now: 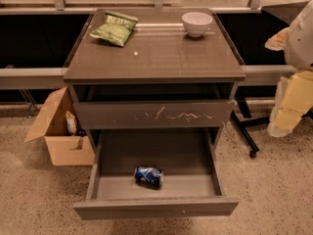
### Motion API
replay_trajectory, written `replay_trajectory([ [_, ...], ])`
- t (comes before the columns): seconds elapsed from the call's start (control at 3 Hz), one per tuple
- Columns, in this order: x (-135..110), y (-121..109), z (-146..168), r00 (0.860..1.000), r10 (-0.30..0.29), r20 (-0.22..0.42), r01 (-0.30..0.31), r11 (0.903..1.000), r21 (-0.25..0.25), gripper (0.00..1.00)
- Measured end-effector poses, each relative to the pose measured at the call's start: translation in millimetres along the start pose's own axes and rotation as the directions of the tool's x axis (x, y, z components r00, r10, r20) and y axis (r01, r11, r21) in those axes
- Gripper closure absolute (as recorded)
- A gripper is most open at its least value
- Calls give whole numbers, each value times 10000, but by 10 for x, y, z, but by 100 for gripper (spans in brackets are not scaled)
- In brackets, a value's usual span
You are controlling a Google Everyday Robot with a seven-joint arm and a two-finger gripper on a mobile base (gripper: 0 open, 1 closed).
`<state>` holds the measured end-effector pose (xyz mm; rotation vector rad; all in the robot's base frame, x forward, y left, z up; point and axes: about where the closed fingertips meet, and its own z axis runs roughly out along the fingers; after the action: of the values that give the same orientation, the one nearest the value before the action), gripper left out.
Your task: Pick pepsi can from middle drawer and place on counter
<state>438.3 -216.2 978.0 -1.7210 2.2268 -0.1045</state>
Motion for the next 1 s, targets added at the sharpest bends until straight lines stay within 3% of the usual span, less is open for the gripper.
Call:
replay_trajectory([
  [0.33,0,0,0,10000,0,0,0,10000,0,0],
  [0.67,-30,60,320,9986,86,531,-45,9970,-768,0],
  [1.0,-124,229,856,9889,198,1475,103,9796,-2007,0],
])
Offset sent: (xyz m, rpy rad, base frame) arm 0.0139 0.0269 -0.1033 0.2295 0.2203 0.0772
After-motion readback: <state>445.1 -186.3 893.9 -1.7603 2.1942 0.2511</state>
